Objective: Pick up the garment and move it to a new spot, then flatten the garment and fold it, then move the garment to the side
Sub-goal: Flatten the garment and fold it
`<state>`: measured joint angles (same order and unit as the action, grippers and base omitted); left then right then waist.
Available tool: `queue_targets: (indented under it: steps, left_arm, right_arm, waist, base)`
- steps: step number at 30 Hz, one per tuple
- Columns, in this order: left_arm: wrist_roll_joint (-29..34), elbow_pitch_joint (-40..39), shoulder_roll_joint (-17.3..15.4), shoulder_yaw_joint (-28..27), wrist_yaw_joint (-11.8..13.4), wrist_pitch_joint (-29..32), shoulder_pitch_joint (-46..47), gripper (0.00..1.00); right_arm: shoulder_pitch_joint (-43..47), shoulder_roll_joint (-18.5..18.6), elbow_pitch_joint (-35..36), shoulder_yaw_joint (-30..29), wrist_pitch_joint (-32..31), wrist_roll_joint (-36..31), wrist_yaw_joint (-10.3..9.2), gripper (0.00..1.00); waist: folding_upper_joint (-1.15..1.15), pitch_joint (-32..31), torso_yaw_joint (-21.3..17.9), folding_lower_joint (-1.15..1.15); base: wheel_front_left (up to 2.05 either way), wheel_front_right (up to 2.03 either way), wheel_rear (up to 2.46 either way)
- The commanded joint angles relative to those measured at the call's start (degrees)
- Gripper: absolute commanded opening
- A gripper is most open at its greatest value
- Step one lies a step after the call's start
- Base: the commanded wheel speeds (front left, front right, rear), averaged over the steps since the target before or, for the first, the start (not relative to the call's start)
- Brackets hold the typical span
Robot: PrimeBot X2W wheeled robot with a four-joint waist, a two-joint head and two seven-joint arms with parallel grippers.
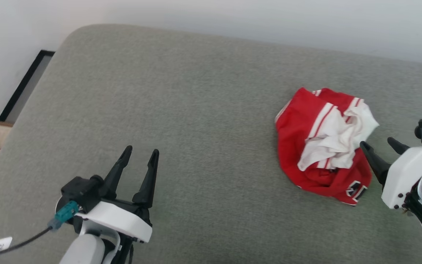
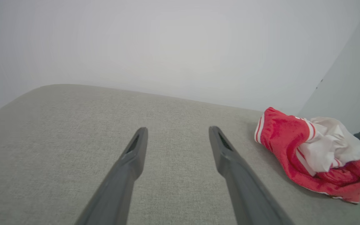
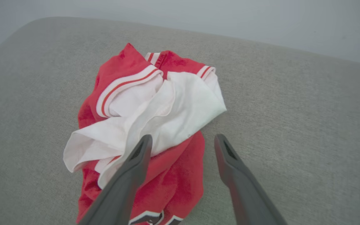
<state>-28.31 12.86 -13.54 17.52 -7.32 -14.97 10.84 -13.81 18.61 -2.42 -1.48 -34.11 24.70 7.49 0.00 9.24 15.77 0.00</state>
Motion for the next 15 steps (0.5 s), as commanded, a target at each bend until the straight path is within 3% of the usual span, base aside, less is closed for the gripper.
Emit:
queue_targets:
  steps: [1,11,15]
  left_arm:
    - [-0.9,0.3,-1.3,1.0,-0.2,-0.3,1.6,1.0]
    - [-10.3,-3.3,-10.7,10.5,-0.2,9.6,9.4,1.0]
    - [-13.2,-4.4,-12.8,13.2,-0.2,13.3,12.5,1.0]
  right_arm:
    - [1.2,-0.6,1.1,-0.5,1.0,-0.1,0.01,1.0]
    - [6.0,-5.2,8.9,-2.4,12.1,-4.4,0.01,1.0]
    - [6.9,-6.8,9.1,-2.0,16.0,-5.1,0.01,1.0]
  waist:
    - [0.0,-1.1,-1.5,0.0]
    - [0.0,-3.8,-9.1,0.0]
    - [0.0,-4.0,-11.4,0.0]
  base:
    - [0.0,0.0,0.0]
    - [0.0,0.0,0.0]
    - [0.0,0.0,0.0]
